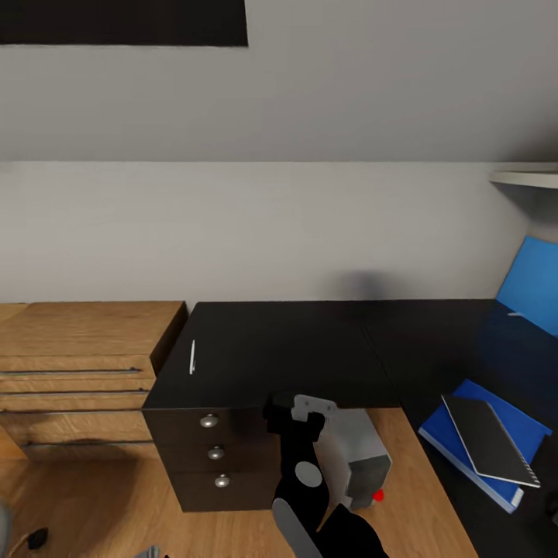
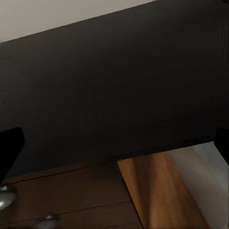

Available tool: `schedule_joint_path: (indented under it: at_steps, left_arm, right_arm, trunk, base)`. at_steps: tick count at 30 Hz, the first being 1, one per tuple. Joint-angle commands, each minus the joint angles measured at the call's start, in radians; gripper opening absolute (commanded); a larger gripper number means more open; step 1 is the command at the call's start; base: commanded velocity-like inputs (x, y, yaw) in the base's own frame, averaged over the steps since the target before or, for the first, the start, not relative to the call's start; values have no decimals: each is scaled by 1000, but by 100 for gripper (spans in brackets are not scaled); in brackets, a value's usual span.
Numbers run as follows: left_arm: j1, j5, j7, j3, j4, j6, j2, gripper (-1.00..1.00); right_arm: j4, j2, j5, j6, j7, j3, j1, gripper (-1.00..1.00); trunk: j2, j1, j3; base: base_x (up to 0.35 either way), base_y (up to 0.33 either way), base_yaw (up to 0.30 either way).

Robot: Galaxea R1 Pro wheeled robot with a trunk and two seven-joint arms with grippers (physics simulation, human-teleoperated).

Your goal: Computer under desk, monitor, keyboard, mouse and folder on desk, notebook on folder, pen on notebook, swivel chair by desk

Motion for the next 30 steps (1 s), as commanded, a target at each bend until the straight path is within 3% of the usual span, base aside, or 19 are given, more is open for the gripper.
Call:
schedule_joint_path:
  at_steps: [1, 21, 30]
  left_arm:
    - [-1, 11, 4, -3, -1, -9, 1, 100]
    - [-1, 11, 4, -5, 13, -9, -1, 100]
    - [-1, 11, 5, -8, 16, -8, -1, 100]
  right_arm:
    - [-1, 0, -3, 7, -7, 1, -1, 100]
    - [28, 3, 18, 7, -7, 5, -1, 100]
    - [28, 3, 18, 7, -7, 34, -1, 100]
  trunk:
    - [-1, 0, -2]
    - [-1, 0, -22]
    - [-1, 0, -31]
  base:
    - [0, 0, 218]
    - [0, 0, 218]
    - [0, 0, 218]
